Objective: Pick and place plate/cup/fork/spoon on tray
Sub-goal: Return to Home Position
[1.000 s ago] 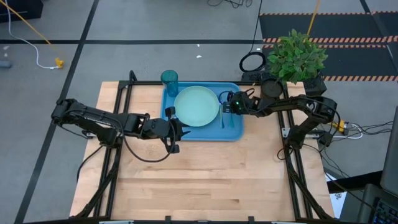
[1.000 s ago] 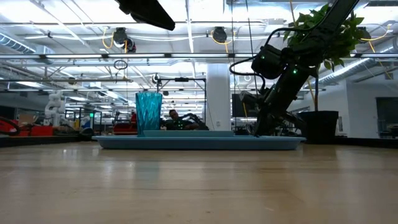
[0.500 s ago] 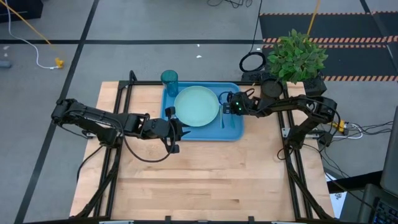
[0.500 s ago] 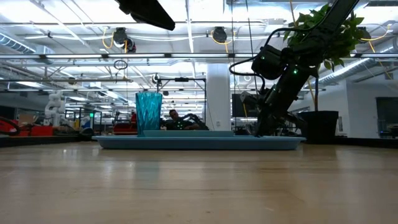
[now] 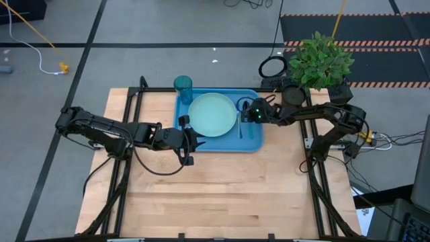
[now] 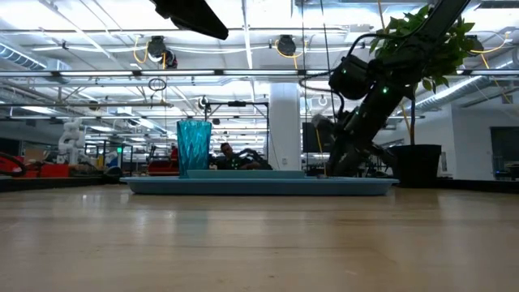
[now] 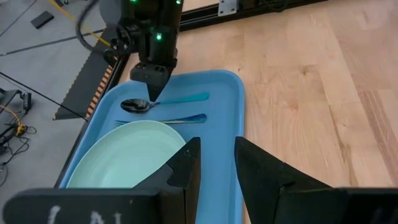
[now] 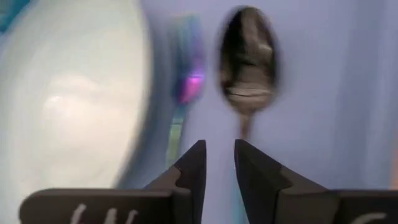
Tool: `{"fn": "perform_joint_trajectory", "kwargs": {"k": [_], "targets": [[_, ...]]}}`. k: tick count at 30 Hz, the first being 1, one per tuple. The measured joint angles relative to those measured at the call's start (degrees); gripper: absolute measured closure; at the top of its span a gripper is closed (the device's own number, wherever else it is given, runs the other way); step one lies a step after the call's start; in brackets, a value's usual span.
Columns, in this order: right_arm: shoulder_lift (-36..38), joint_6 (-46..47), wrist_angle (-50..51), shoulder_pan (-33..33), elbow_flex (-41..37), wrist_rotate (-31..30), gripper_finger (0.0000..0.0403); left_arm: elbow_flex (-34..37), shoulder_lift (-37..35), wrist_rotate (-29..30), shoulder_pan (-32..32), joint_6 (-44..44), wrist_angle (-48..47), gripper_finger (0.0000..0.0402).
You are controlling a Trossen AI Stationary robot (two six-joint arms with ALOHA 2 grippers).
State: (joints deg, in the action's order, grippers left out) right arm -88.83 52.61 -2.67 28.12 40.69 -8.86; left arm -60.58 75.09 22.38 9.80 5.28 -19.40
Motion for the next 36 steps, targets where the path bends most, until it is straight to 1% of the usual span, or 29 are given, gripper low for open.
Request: {"fn": "perform_joint_trajectory", "kwargs": {"k": [5,9,11,16,19,22,25,28,31,33,36], "targets": [[5.1,-6.7,-1.5,-0.7,0.0,5.6,0.0328,0.0,0.0,0.0,0.0,0.3,0.0,0.03],[10.2,-16.6,-2.0,-2.9,0.0,11.6,0.0328,0.0,0.0,0.0,0.0,0.8,0.0,0.03],[12.8,-21.0,-0.9,-4.4,0.0,13.6,0.0328,0.0,0.0,0.0,0.3,1.6,-0.1,0.03],[18.4,-31.0,1.0,-10.8,0.0,13.5,0.0335,0.0,-2.6,0.0,1.8,1.0,-0.7,0.03],[21.4,-36.3,1.0,-15.2,-0.7,13.5,0.0357,0.0,-4.3,0.0,3.0,-1.2,-4.7,0.03],[24.5,-39.9,0.5,-19.1,-2.3,13.5,0.0391,0.0,-6.5,0.4,4.2,-4.9,-9.1,0.03],[27.5,-41.9,-0.9,-22.3,-4.5,13.4,0.0397,2.1,-7.8,0.6,5.9,-8.9,-9.5,0.03],[29.9,-42.4,-4.0,-24.4,-7.7,13.5,0.0398,6.2,-8.9,2.2,8.2,-12.1,-7.1,0.03],[31.4,-43.4,-7.6,-26.2,-11.6,13.4,0.0401,10.6,-9.7,5.2,10.4,-14.5,-3.7,0.03],[32.1,-46.3,-11.1,-27.4,-14.2,13.4,0.0402,13.2,-9.9,7.3,11.4,-15.7,-1.3,0.03],[32.7,-53.3,-18.2,-29.5,-19.3,13.4,0.0402,16.8,-10.4,9.2,12.3,-16.2,2.9,0.03]]}}
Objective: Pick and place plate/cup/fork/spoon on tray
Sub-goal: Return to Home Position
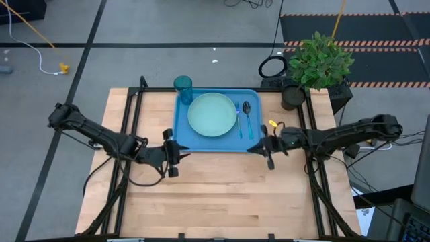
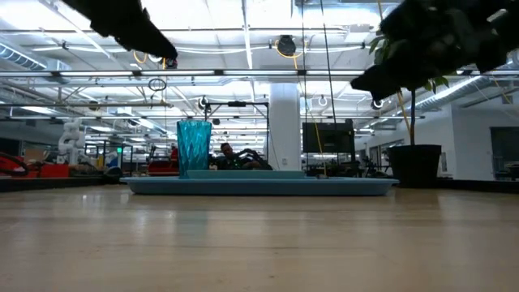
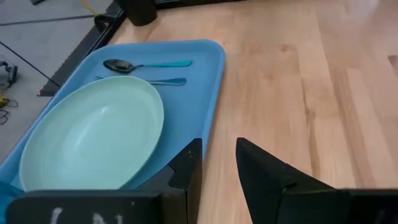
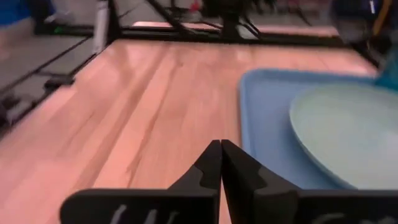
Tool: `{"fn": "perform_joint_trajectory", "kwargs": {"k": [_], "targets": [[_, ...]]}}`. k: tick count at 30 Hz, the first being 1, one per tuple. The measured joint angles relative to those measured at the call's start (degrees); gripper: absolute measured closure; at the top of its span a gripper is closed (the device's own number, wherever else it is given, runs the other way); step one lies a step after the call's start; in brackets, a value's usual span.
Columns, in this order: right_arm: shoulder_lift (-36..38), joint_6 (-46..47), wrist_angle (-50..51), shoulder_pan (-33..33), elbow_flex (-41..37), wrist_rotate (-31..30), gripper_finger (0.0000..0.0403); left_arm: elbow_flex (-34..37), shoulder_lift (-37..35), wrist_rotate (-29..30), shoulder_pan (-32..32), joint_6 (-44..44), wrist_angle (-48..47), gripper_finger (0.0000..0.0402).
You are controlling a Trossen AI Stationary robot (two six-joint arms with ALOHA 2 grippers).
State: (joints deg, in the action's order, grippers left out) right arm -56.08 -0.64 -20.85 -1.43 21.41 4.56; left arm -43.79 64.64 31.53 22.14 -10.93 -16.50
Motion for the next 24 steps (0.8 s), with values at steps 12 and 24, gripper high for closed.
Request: {"fn": "perform_joint_trajectory", "kwargs": {"k": [12,24], "targets": [[7.7,-7.6,-19.6,-3.6,-16.7,0.2,0.0403,8.0,-0.4,0.1,-1.1,2.6,11.1,0.0365],[25.7,-9.2,-8.2,-5.8,-20.3,0.0,0.0403,12.8,-5.7,0.0,0.7,1.4,11.4,0.0396]]}}
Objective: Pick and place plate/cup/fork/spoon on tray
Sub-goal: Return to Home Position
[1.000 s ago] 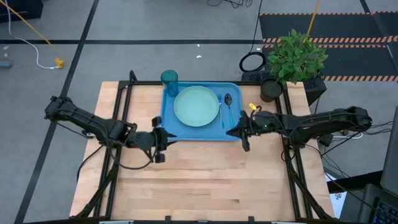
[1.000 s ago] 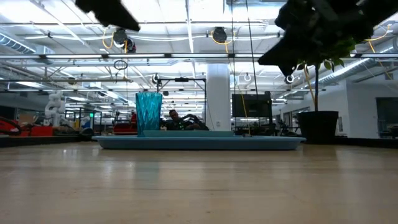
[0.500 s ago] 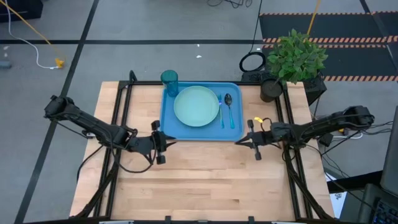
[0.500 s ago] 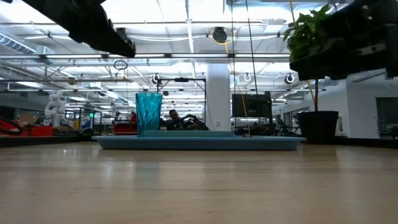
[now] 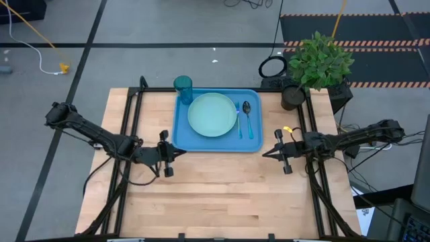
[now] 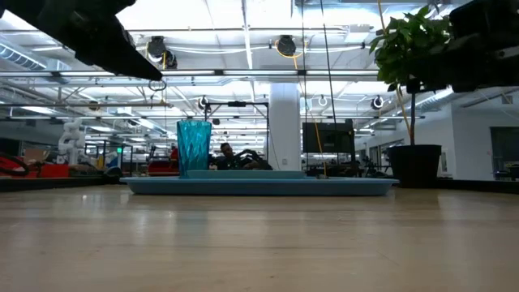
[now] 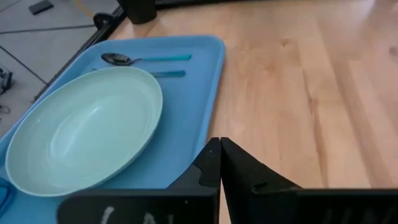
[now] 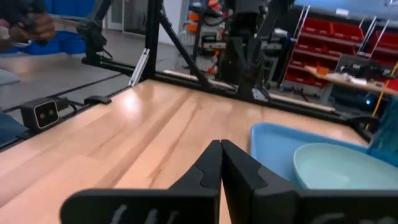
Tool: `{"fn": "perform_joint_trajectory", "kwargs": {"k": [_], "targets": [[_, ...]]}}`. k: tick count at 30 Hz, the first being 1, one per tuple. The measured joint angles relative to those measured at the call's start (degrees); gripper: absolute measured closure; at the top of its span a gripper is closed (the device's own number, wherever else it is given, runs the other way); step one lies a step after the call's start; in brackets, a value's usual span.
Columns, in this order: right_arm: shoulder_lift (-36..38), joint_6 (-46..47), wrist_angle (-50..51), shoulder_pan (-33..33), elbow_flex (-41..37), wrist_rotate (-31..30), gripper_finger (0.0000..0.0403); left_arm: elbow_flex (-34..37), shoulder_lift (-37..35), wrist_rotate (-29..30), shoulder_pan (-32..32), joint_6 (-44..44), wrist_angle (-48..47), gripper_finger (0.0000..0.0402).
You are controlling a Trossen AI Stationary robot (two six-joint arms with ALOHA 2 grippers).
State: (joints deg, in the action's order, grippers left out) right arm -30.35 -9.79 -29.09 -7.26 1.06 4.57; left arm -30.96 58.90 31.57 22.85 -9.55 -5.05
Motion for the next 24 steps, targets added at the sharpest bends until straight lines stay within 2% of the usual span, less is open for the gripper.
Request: {"fn": "perform_joint_trajectory", "kwargs": {"k": [7,9,13,17,21,24], "targets": [[7.5,-2.2,5.9,0.0,-0.1,0.1,0.0403,6.9,-10.7,-0.2,1.0,1.0,3.2,0.0398],[9.0,-2.4,7.1,0.0,-0.1,0.2,0.0403,9.0,-13.5,-1.8,1.0,1.9,3.8,0.0395],[10.0,-2.4,8.2,0.0,-0.2,0.1,0.0403,13.4,-18.6,-4.0,1.0,3.6,5.6,0.0387],[10.1,-2.4,8.0,0.0,-0.2,0.2,0.0403,16.5,-23.4,-4.2,1.0,4.7,5.8,0.0397],[10.1,-2.4,7.9,0.0,-0.2,0.2,0.0403,18.7,-27.4,-5.0,0.9,10.0,7.8,0.0393],[10.2,-2.8,7.9,0.0,-0.2,0.1,0.0403,20.2,-30.1,-9.0,0.0,14.8,9.5,0.0387]]}}
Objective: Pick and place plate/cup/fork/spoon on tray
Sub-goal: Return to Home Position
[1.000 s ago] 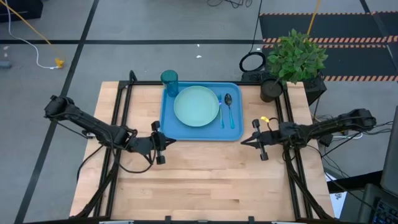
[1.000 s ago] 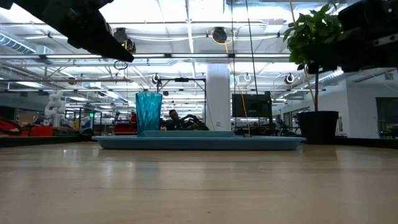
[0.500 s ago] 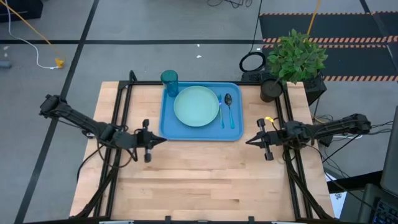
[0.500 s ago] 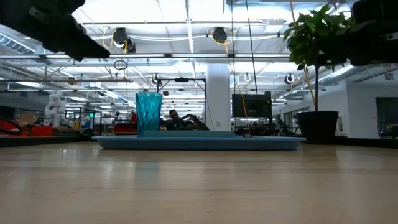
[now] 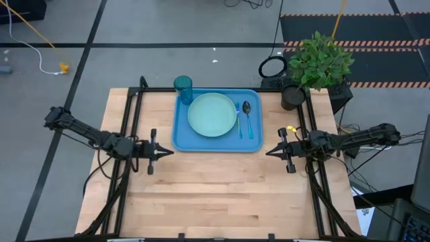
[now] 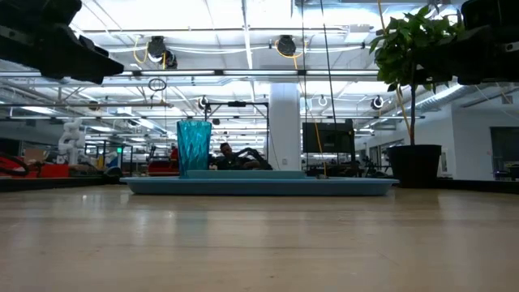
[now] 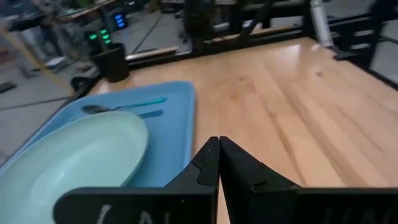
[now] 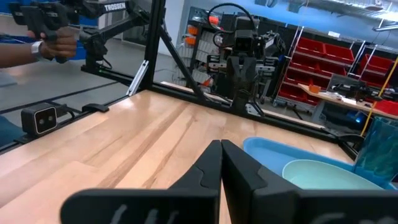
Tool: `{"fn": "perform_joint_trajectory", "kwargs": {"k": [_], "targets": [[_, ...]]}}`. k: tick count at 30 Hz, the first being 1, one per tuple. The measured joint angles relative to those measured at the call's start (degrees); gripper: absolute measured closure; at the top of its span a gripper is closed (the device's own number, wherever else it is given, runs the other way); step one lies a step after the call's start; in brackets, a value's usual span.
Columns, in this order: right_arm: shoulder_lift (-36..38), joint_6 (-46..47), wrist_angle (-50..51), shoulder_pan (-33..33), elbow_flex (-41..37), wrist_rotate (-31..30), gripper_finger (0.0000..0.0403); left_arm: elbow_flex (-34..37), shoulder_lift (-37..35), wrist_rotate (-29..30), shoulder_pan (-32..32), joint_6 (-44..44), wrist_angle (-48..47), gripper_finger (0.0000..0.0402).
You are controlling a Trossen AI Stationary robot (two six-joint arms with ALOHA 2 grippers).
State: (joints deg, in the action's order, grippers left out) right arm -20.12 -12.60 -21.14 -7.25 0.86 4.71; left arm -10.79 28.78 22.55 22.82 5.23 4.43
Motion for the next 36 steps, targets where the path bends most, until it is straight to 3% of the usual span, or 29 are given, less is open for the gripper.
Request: {"fn": "perform_joint_trajectory", "kwargs": {"k": [7,15,24,32,36], "targets": [[0.0,-0.5,-0.1,0.0,0.0,0.0,0.0403,2.1,-3.7,-4.6,-3.8,0.7,0.2,0.0395],[1.7,-0.6,1.1,0.0,0.0,0.0,0.0403,4.3,-5.3,-4.8,-6.3,-0.8,0.1,0.0396],[10.6,-2.0,6.1,1.5,-0.1,-0.3,0.0403,4.3,-5.3,-4.8,-6.4,-1.2,2.0,0.0384],[19.5,-1.8,14.4,2.0,-0.1,-0.4,0.0403,4.3,-5.3,-4.7,-6.4,-1.3,2.2,0.0398],[20.0,-1.8,15.8,2.0,-0.1,-4.0,0.0403,4.3,-5.3,-4.5,-6.4,-1.3,2.4,0.0385]]}}
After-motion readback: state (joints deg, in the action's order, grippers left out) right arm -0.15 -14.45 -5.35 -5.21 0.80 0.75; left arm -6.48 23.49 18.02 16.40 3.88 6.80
